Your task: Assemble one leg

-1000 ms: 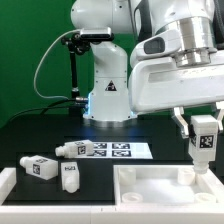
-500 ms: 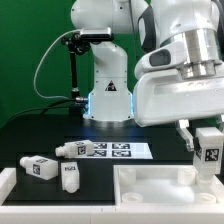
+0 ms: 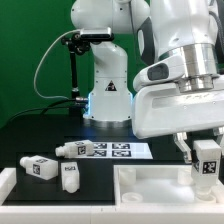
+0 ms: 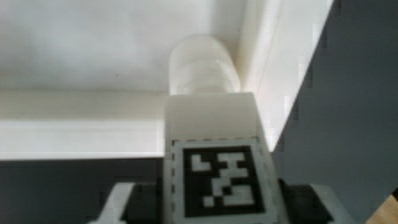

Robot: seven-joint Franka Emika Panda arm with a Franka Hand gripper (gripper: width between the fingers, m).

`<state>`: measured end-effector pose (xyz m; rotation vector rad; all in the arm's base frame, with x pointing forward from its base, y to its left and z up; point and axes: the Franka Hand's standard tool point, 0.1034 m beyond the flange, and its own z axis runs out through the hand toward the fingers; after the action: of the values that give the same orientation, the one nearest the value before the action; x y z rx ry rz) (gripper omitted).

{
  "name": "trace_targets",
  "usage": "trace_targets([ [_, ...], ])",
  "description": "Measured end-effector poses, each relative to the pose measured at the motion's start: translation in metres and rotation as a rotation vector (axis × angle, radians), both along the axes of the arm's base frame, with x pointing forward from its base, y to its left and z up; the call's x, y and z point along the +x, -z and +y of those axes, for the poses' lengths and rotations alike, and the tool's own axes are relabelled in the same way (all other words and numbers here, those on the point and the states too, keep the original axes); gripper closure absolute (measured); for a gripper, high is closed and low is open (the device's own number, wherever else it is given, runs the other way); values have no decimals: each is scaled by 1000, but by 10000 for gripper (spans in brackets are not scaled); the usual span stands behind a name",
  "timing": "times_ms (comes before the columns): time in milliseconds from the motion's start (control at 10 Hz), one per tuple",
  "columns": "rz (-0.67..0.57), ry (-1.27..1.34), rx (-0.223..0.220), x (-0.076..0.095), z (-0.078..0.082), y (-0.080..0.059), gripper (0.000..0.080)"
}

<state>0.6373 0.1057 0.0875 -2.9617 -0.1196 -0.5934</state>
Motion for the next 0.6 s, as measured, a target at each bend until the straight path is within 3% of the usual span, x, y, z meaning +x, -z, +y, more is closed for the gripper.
trace_targets([
  [300,11,-2,0,-4,2,14,514],
  [600,-43,2,1,-2,4,15,514],
])
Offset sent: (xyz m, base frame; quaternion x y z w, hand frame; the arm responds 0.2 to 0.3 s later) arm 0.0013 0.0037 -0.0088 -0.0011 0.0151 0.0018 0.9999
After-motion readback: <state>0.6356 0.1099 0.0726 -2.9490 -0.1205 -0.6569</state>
